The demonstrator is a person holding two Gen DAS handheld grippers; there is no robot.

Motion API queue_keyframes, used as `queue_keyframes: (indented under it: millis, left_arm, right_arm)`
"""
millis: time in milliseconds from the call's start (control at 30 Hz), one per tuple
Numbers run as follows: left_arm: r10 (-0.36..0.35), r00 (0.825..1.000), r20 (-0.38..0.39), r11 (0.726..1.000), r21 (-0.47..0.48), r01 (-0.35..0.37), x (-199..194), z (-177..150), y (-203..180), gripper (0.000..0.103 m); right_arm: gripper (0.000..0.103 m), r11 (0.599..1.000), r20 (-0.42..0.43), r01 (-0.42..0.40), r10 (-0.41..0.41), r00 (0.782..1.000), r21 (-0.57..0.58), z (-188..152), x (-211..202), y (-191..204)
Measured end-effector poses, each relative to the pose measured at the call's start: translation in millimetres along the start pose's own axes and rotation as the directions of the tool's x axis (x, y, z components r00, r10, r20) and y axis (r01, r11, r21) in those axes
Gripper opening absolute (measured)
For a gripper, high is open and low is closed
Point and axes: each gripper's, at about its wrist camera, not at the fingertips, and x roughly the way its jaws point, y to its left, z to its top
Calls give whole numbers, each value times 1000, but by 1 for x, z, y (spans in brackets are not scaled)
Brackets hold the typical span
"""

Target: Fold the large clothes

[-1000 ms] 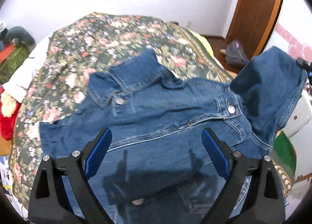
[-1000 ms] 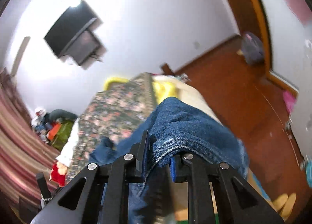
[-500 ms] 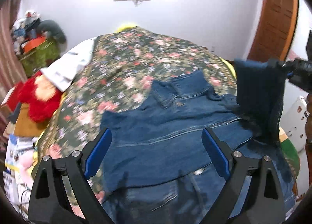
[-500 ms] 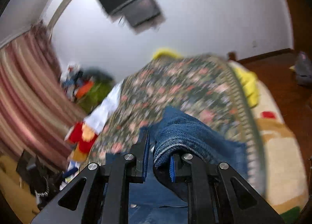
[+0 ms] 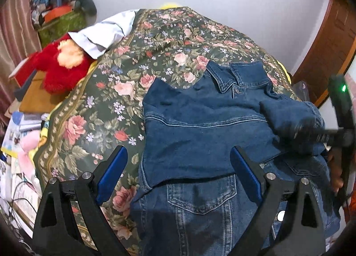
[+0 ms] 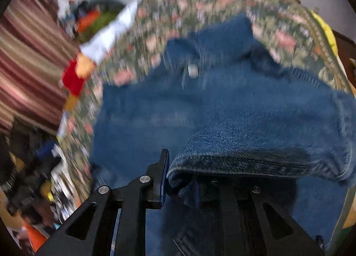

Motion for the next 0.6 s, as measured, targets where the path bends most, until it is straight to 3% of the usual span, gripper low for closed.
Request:
queue_keyframes:
  millis: [300, 433, 600]
  left_arm:
    - [-34, 999, 32, 997, 65, 31, -10, 15, -39, 94]
    - [-58, 997, 52, 991, 120, 51, -16, 26, -69, 94]
    - [-95, 993, 70, 970, 230, 76, -14, 40, -127, 94]
  right_arm:
    - [15, 995, -35, -16, 13, 999, -100, -24, -33, 3]
    - [15, 992, 48, -27, 33, 998, -120, -37, -75, -9]
    - [15, 999, 160, 30, -24, 987, -39, -49, -119, -56]
